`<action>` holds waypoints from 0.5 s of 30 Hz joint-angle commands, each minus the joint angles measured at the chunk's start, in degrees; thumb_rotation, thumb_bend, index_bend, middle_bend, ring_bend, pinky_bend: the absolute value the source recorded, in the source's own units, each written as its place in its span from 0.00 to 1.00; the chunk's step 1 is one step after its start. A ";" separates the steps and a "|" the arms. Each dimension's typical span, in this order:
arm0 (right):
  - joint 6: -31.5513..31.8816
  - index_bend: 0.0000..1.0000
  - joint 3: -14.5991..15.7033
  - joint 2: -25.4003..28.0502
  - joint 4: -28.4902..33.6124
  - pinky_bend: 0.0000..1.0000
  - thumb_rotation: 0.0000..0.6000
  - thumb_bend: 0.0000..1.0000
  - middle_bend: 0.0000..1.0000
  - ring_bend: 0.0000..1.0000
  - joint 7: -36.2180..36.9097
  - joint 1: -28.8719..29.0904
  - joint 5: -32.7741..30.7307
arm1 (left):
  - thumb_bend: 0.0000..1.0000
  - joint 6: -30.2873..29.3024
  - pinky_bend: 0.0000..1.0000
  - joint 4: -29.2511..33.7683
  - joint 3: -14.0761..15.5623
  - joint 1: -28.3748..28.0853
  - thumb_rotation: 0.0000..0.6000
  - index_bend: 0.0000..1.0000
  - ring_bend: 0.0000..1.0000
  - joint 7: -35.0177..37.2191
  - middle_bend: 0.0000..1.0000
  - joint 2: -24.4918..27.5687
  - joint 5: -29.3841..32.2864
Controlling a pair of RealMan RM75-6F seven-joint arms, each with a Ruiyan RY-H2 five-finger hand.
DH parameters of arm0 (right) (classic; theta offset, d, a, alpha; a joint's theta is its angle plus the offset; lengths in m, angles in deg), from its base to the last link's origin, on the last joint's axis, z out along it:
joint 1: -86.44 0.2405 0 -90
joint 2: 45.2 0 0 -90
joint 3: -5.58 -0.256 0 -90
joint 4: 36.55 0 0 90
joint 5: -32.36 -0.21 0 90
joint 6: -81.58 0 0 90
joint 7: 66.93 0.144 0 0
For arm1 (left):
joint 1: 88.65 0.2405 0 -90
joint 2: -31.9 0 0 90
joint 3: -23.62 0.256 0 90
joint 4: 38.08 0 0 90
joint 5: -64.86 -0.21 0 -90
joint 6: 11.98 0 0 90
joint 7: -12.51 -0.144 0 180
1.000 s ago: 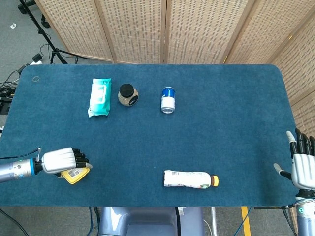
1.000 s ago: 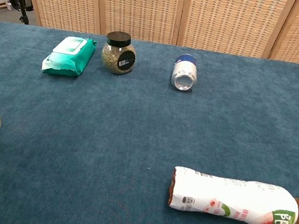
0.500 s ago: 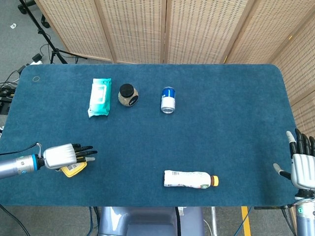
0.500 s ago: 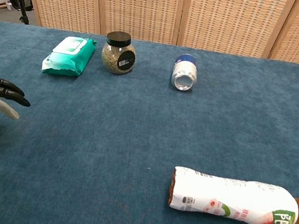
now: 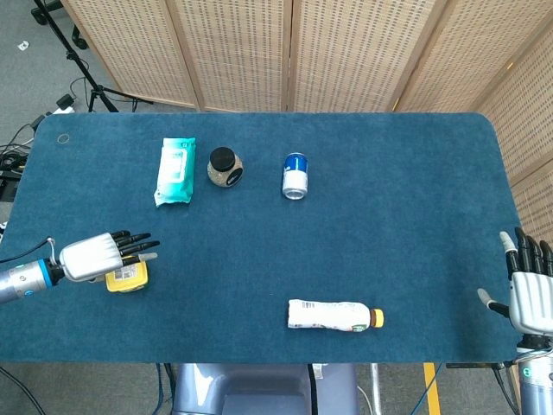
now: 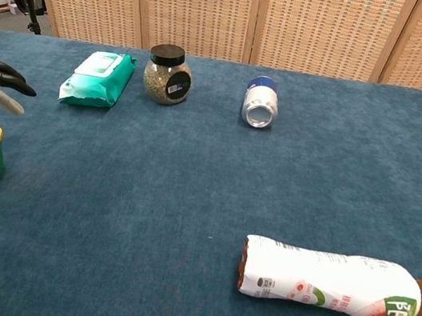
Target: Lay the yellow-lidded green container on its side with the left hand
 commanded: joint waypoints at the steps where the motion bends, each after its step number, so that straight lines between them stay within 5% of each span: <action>1: -0.11 0.00 0.13 0.21 0.20 0.00 1.00 0.00 0.00 0.00 0.34 -0.02 0.22 | 0.00 -3.34 0.29 1.94 -1.91 1.35 1.00 0.02 0.00 3.49 0.00 2.16 2.62; 9: -0.39 0.00 0.50 0.74 0.77 0.00 1.00 0.00 0.00 0.00 1.21 -0.02 0.88 | 0.00 -7.59 0.29 8.59 -5.08 5.33 1.00 0.02 0.00 10.23 0.00 6.76 7.74; 15: -0.28 0.00 0.96 1.18 1.38 0.00 1.00 0.00 0.00 0.00 1.98 -0.12 1.82 | 0.00 4.91 0.26 29.92 -5.11 6.41 1.00 0.08 0.00 10.96 0.00 14.57 12.43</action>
